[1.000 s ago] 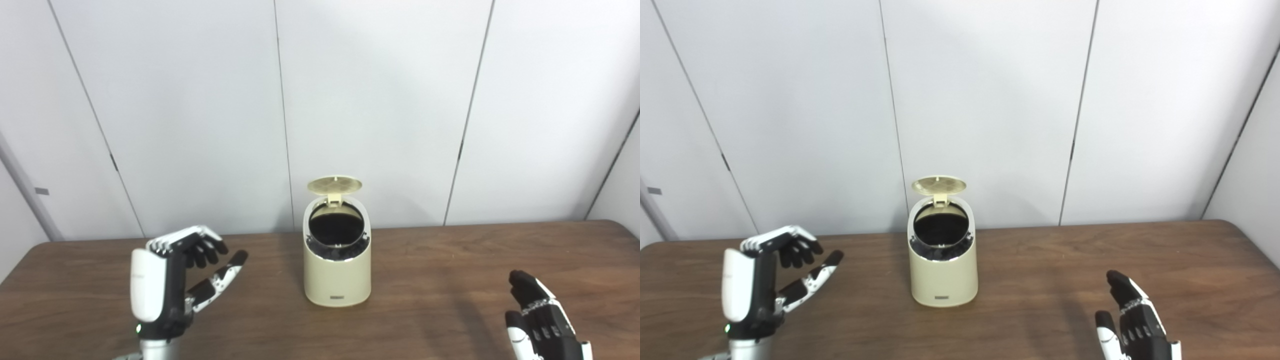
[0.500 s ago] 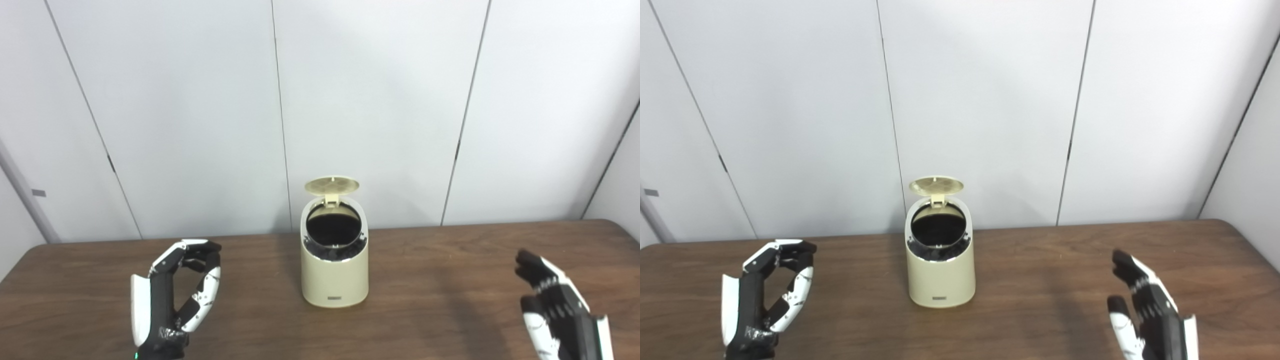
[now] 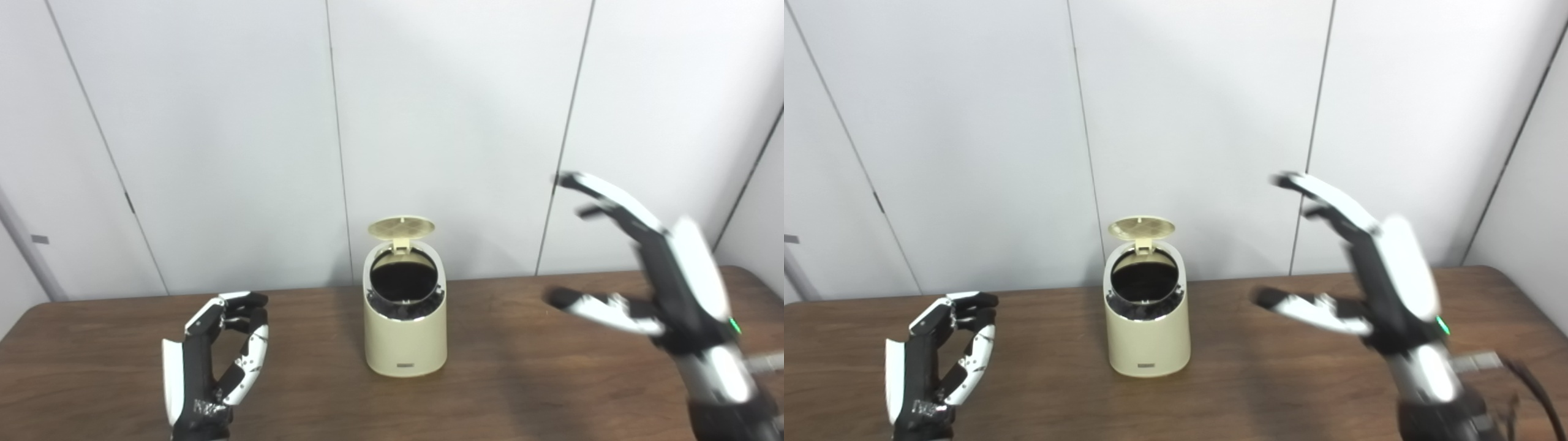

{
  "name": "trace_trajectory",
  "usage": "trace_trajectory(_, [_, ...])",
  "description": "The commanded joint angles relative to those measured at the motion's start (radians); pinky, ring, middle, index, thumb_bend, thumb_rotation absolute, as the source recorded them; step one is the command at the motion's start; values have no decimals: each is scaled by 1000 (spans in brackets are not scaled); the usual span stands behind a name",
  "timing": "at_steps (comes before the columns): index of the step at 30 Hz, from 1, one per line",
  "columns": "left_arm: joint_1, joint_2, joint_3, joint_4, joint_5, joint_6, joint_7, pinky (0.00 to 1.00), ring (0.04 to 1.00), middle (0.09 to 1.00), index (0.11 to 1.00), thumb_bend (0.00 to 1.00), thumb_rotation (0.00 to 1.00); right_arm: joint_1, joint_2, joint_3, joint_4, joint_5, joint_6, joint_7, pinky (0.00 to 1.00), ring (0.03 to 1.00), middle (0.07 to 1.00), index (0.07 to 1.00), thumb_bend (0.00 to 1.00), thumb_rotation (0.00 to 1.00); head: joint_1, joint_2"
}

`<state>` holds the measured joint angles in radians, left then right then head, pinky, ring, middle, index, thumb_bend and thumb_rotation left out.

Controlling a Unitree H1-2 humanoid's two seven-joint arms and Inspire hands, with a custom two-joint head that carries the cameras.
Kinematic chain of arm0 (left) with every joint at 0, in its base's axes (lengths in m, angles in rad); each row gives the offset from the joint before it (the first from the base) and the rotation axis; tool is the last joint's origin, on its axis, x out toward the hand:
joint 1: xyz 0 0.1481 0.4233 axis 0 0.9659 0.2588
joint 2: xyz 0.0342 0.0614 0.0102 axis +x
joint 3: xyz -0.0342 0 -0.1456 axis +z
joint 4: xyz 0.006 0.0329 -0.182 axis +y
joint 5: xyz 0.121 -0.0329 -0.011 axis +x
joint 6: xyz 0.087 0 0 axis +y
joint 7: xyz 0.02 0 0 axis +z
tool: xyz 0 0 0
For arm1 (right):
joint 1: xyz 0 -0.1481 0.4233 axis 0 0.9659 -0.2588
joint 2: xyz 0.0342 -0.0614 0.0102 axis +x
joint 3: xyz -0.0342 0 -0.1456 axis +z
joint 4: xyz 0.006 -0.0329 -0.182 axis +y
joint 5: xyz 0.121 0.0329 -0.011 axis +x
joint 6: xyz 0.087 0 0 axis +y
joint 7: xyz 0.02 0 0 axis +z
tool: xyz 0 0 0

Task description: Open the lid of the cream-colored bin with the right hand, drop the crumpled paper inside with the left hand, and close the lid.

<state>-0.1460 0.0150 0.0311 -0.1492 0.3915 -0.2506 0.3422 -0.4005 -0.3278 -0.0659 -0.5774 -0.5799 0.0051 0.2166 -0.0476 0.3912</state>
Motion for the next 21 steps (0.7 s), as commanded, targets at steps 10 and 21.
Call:
trace_trajectory(10, [-14, -17, 8, -34, -5, -34, -3, 457, 564, 588, 569, 356, 982, -322, -71, 171, 43, -180, 140, 263, 649, 840, 875, 846, 963, 878, 25, 2])
trace_trajectory(21, [-17, -24, 12, -44, -1, -16, -5, 457, 565, 592, 569, 381, 998, -464, -19, 314, 283, -294, 99, 249, 796, 913, 928, 892, 986, 910, 37, 1])
